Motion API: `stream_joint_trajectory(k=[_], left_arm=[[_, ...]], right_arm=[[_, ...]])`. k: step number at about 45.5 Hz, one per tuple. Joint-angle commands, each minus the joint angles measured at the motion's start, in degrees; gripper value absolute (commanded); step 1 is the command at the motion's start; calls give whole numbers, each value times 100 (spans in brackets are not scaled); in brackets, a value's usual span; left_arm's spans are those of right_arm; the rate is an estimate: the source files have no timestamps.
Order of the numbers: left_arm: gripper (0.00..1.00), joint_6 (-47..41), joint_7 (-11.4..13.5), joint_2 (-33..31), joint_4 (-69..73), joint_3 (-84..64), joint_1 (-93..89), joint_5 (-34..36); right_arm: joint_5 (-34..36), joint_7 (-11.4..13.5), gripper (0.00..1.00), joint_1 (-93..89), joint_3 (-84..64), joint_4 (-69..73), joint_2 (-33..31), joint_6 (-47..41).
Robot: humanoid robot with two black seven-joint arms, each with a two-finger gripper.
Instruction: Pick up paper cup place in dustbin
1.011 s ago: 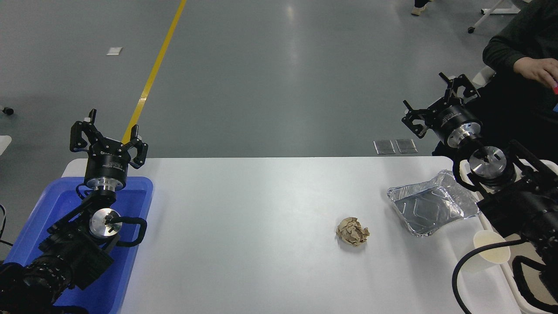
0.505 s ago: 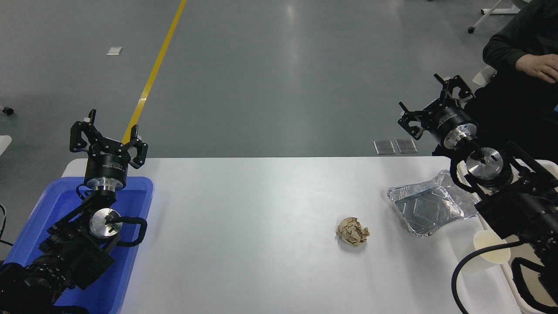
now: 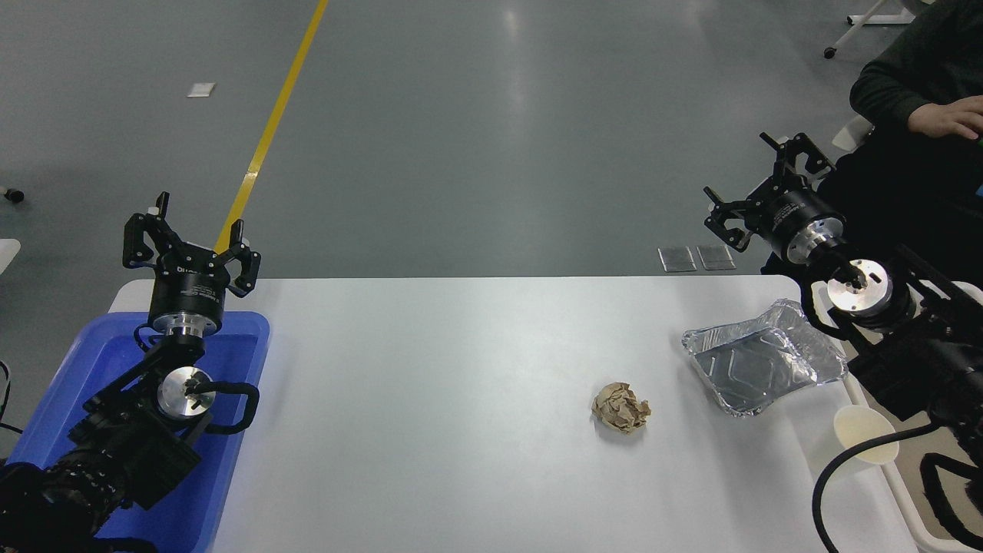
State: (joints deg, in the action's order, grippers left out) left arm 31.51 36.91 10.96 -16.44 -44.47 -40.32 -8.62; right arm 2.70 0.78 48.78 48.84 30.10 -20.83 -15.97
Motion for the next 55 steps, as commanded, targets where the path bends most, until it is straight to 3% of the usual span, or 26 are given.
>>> stream_joint_trajectory(k=[1, 24, 34, 42, 55], left_arm=[[99, -4, 0, 3, 0, 0, 6, 1], [99, 5, 0, 3, 0, 0, -2, 1], [99, 5, 0, 3, 0, 0, 6, 1], [99, -4, 0, 3, 0, 9, -2, 1], [99, -4, 0, 3, 0, 9, -2, 1]], right_arm=[[29, 2, 100, 439, -1059, 198, -509, 15], [-138, -34, 100, 2346, -5541, 1304, -1766, -12], [-762, -51, 100, 3286, -7141, 2456, -2258, 6], [-1069, -51, 100, 3911, -7898, 2702, -2294, -12], [-2484, -51, 100, 4965, -8943, 3712, -2777, -108]])
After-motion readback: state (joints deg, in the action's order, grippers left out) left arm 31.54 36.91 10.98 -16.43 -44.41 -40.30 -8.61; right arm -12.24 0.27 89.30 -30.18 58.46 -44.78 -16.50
